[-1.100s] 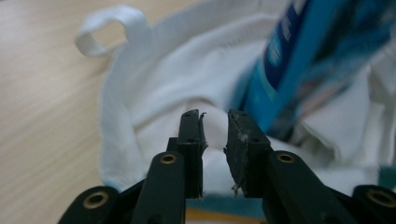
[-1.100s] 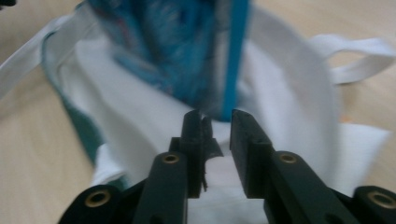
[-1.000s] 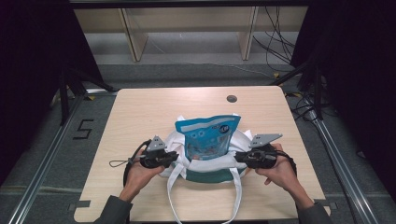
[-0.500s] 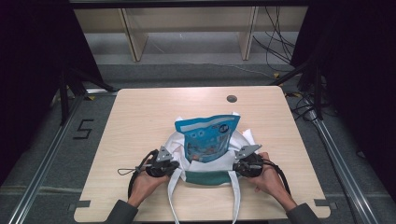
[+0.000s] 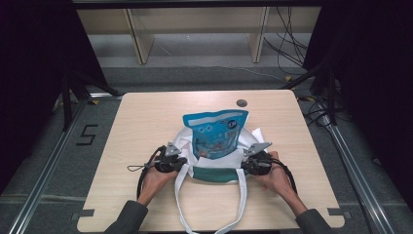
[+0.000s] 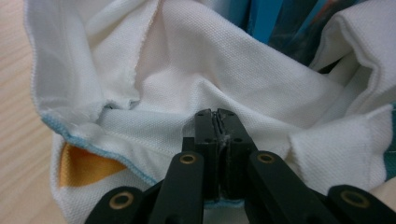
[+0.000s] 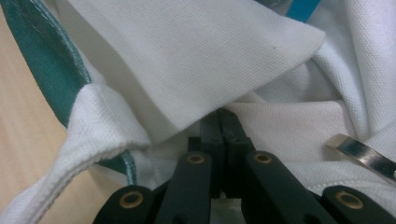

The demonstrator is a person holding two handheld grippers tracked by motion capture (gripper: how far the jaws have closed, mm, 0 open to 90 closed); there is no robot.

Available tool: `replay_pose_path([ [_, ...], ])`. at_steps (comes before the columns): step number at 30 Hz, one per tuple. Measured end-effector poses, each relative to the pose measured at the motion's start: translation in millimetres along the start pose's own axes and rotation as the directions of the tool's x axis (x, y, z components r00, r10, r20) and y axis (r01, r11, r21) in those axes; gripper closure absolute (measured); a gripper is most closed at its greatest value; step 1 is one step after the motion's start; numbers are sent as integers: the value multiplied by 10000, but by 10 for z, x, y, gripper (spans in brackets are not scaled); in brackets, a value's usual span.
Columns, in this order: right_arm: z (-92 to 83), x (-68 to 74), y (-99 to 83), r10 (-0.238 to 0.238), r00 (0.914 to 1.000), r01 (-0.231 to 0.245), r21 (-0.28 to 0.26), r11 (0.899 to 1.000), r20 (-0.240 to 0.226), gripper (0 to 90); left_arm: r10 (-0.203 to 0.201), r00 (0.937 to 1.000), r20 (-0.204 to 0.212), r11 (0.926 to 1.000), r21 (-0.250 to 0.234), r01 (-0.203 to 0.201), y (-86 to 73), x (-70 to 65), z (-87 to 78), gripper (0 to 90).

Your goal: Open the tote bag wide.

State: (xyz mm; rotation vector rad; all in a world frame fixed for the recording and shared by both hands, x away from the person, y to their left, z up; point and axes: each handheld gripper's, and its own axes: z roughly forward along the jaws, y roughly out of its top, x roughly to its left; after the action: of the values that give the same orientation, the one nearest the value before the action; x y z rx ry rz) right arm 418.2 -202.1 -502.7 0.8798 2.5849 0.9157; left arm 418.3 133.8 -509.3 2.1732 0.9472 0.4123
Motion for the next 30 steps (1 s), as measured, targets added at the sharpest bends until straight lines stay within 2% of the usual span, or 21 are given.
replay_pose_path([
  [3,38,-83,22,173,9998,-172,-152,9997,53,900,-270,9996,-84,9995,-136,269,40,45,61,865],
  [4,43,-107,33,259,9997,-259,-89,9996,30,900,-288,9995,-108,9994,-213,286,52,54,83,865],
  [5,40,-135,48,321,9995,-321,41,9995,23,900,-147,9995,-274,9999,-32,146,68,67,84,865],
  [6,72,-155,53,372,9992,-369,-191,9991,115,900,-154,9996,-220,9998,-148,151,77,78,100,865],
  [7,78,-154,59,590,9982,-588,-170,9981,74,900,-422,9989,-193,9988,-253,417,84,84,127,865],
  [8,90,-194,69,400,9991,-396,-226,9990,149,900,-456,9987,-225,9986,-267,450,92,98,136,865],
  [9,96,-208,80,451,9988,-448,-190,9988,169,900,-537,9984,-165,9978,-388,530,91,106,150,864],
  [10,98,-215,86,497,9987,-496,-192,9986,84,900,-439,9988,-205,9985,-327,432,98,124,150,864],
  [12,110,-243,98,592,9982,-591,-216,9980,57,900,-501,9985,-207,9983,-298,495,112,123,159,864],
  [13,117,-257,101,511,9986,-508,-249,9984,106,900,-567,9982,-220,9976,-403,558,113,117,170,865],
  [15,126,-244,107,697,9973,-692,-202,9974,221,900,-449,9987,-241,9983,-387,439,115,122,166,864],
  [17,135,-269,106,243,9995,-236,-346,9991,194,900,-378,9990,-224,9989,-293,371,119,133,154,862],
  [19,131,-267,106,217,9997,-214,-354,9991,83,899,-645,9978,-172,9966,-521,635,108,121,158,857],
  [21,107,-274,111,280,9996,-282,-216,9994,-82,885,-531,9985,-119,9973,-508,525,112,135,142,845],
  [22,103,-233,103,791,9968,-788,-280,9965,114,879,-605,9980,-193,9962,-642,592,112,129,144,825],
  [23,84,-231,109,921,9957,-920,-274,9954,24,868,-675,9976,-170,9951,-732,661,113,126,141,814],
  [24,77,-257,109,690,9976,-686,-355,9970,99,855,-589,9981,-187,9961,-669,575,115,129,124,803],
  [25,65,-262,111,772,9970,-769,-387,9963,80,847,-569,9983,-138,9959,-715,558,121,132,111,796],
  [27,53,-275,113,697,9975,-689,-495,9964,140,831,-799,9967,-169,9926,-931,780,131,124,106,768],
  [29,35,-266,118,795,9967,-785,-505,9956,166,821,-703,9972,-235,9934,-929,679,140,124,86,756],
  [30,30,-252,121,979,9952,-974,-500,9940,73,816,-689,9976,-109,9943,-824,678,145,129,72,753],
])
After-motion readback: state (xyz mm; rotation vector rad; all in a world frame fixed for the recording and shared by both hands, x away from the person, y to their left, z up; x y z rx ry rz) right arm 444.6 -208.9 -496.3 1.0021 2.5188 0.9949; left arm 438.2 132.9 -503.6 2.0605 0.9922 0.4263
